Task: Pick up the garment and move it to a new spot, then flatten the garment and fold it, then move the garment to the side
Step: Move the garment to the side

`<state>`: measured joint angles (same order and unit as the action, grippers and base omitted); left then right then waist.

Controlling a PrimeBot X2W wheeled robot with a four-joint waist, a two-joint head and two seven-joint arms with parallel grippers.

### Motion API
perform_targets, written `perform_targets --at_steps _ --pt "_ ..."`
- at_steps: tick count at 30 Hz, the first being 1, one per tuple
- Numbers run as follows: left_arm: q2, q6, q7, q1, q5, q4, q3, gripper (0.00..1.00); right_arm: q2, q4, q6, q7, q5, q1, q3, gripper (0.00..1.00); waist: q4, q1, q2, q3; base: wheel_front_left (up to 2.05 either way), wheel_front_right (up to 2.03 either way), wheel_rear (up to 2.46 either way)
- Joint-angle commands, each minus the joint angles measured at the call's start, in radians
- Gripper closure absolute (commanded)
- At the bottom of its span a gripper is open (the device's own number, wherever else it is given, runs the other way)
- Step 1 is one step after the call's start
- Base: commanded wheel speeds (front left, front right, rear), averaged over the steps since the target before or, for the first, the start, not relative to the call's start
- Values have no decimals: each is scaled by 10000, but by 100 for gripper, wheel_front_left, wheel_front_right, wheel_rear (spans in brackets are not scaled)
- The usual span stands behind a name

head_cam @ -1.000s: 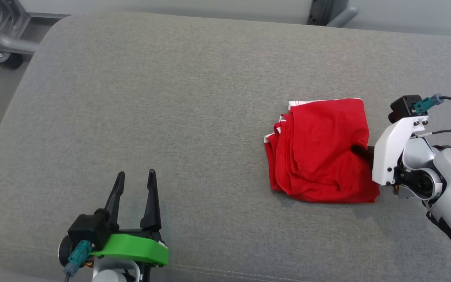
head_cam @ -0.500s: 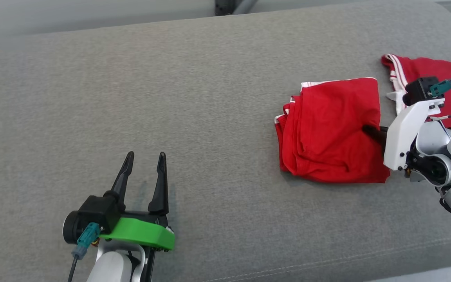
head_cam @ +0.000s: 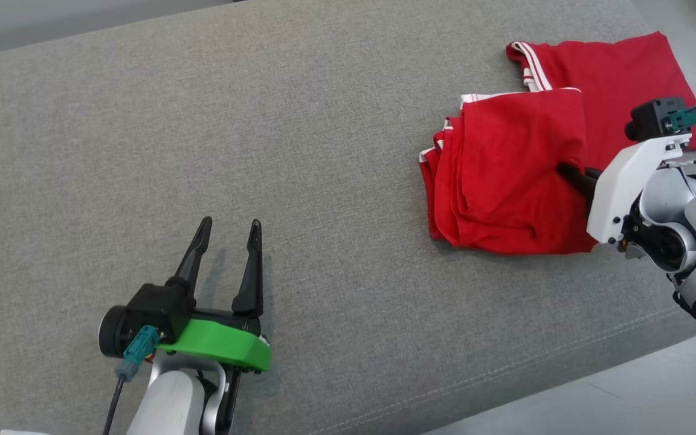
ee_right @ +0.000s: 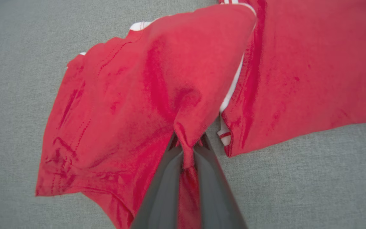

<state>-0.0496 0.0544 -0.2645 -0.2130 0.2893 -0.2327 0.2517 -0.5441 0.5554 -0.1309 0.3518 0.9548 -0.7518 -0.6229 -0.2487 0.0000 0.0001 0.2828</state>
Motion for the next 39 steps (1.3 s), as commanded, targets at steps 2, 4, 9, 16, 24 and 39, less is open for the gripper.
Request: perform_targets --at_steps 2,4,9,16,24,39 --pt "-48 34 4 23 -16 -10 -56 0 -38 111 6 -254 -213 -290 -20 100 192 0 -1 -179 0 0 0" --pt "-44 20 4 120 20 -16 -67 0 -86 211 6 -425 -379 -462 -53 100 300 0 -1 -286 0 0 0" --pt "-36 -27 4 282 78 -5 -53 0 -88 667 6 -489 -707 -976 -86 100 576 0 -1 -480 0 0 0" --pt "-31 -79 4 417 122 60 7 0 -478 1162 6 -220 -1016 -1591 -122 100 895 0 -1 -564 0 0 0" --pt "-28 -59 4 457 34 175 28 0 -1413 1288 7 319 -1406 -2101 -145 100 1215 0 -1 -401 0 0 0" --pt "-250 2 29 -125 -319 490 140 0 -2578 2317 7 101 -1984 -2468 231 100 1771 0 -1 946 0 0 0"
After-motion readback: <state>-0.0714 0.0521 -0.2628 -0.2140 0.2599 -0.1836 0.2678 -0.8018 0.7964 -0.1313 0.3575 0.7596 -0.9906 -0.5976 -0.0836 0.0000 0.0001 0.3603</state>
